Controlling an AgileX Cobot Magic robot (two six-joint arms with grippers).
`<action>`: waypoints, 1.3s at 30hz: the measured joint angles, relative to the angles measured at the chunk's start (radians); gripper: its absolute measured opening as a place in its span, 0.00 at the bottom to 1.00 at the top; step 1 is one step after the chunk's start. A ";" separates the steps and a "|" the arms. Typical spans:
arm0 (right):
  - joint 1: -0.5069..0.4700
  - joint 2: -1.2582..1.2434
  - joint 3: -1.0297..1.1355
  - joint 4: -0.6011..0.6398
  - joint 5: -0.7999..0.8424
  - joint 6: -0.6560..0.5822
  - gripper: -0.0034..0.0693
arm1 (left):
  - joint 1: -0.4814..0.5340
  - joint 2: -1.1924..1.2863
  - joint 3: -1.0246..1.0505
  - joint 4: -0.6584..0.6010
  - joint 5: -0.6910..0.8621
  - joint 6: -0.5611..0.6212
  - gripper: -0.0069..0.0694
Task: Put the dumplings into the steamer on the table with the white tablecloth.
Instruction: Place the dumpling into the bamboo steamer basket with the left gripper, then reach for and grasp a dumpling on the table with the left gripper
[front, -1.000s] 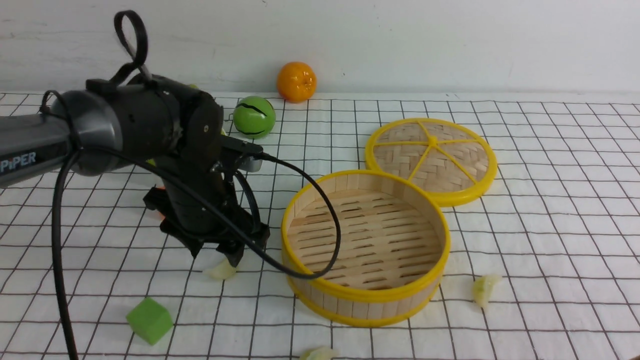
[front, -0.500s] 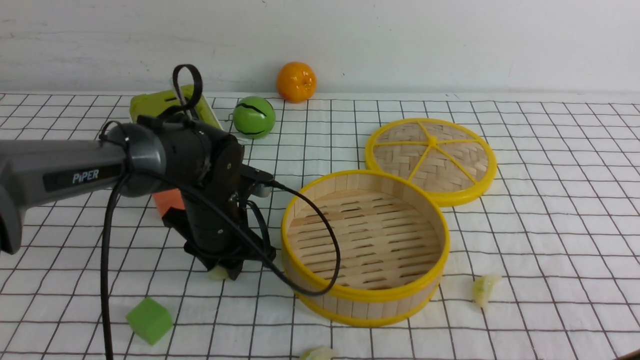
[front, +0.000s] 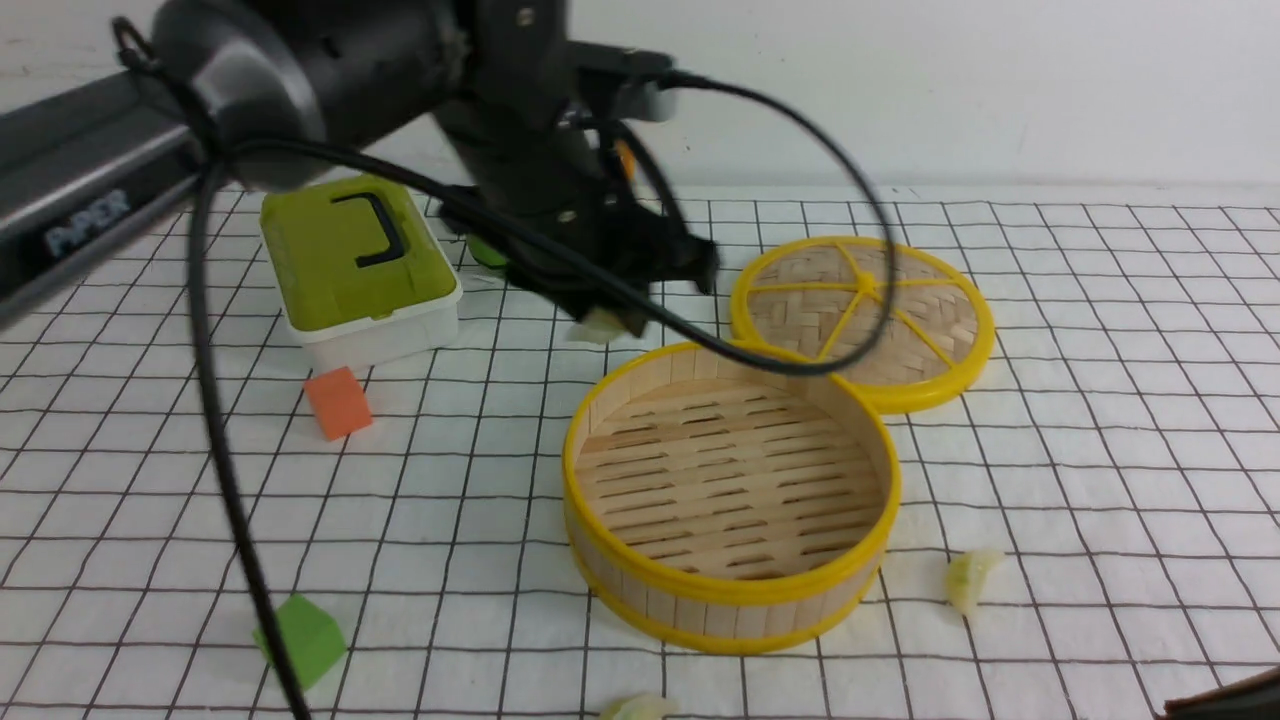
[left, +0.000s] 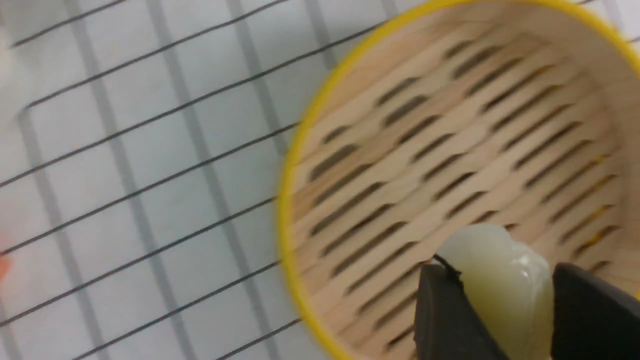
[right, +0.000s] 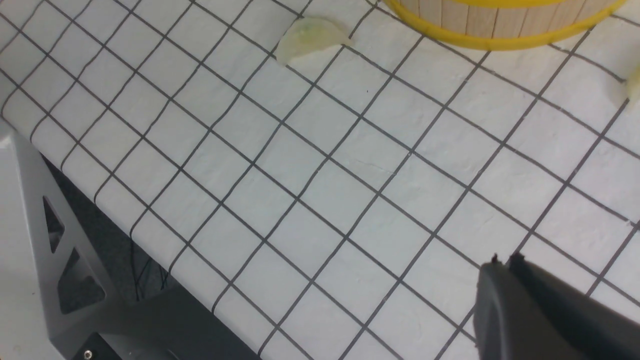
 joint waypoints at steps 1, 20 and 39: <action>0.000 0.000 0.000 0.001 -0.001 0.000 0.05 | -0.023 0.031 -0.024 -0.005 0.003 -0.001 0.42; 0.000 -0.030 -0.001 0.014 0.084 0.000 0.08 | -0.074 0.454 -0.275 0.084 -0.052 -0.231 0.50; 0.000 -0.030 -0.001 0.028 0.057 -0.023 0.09 | -0.074 -0.264 0.206 0.056 0.148 -0.072 0.70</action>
